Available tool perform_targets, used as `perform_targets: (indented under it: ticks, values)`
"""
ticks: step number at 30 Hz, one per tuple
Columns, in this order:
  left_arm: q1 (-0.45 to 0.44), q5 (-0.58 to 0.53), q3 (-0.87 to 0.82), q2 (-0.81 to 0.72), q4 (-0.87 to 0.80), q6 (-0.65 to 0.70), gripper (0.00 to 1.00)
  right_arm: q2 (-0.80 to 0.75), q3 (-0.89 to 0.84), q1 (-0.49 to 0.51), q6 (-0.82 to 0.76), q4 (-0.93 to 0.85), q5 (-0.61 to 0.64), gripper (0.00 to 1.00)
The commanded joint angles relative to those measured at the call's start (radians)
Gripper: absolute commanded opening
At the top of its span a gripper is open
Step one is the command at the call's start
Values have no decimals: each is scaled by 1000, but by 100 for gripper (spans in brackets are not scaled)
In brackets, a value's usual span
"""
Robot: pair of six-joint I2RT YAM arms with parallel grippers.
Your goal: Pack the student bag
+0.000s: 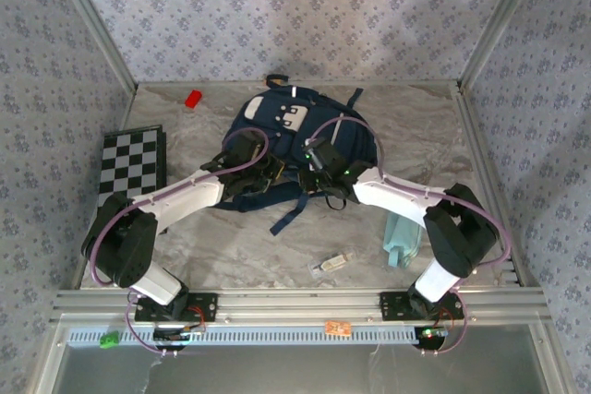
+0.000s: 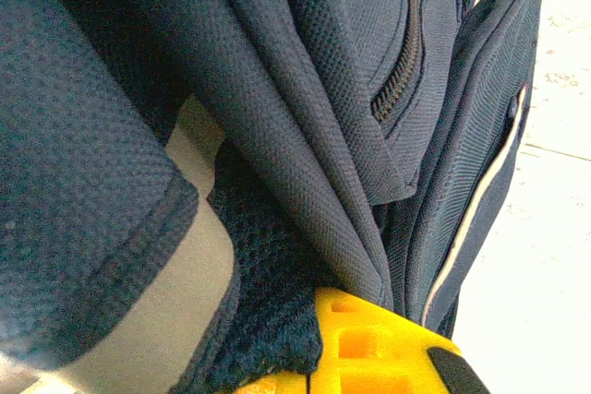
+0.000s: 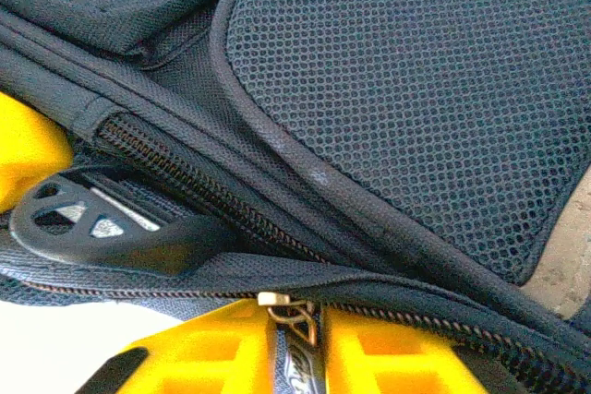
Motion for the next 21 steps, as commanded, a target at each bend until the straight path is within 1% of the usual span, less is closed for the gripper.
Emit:
perform_targets:
  ticks: [1, 3, 8, 10, 12, 14, 17, 19, 21]
  values:
    - [-27, 89, 73, -55, 86, 1, 0, 20, 20, 0, -14, 46, 46, 17]
    - [-27, 87, 71, -52, 90, 0, 0, 21, 34, 13, -24, 34, 29, 14]
    - [-27, 91, 75, -43, 97, -2, 0, 26, 26, 37, -33, 45, 11, 12]
    - [-27, 92, 74, -43, 95, -3, 0, 28, 25, 36, -32, 47, 9, 8]
    - [-27, 90, 75, -45, 97, -2, 0, 38, 32, 37, -22, 25, 49, 4]
    - [-24, 86, 79, -48, 86, 12, 0, 43, 60, 37, -10, -34, 114, 0]
    - [1, 64, 85, -70, 18, 72, 0, 10, 56, 39, 9, -93, 188, 0]
    - [34, 39, 91, -93, -53, 122, 0, -25, 36, 38, 19, -121, 204, 0]
    - [76, 41, 79, -113, -72, 162, 0, -49, 21, 37, 27, -166, 207, 0]
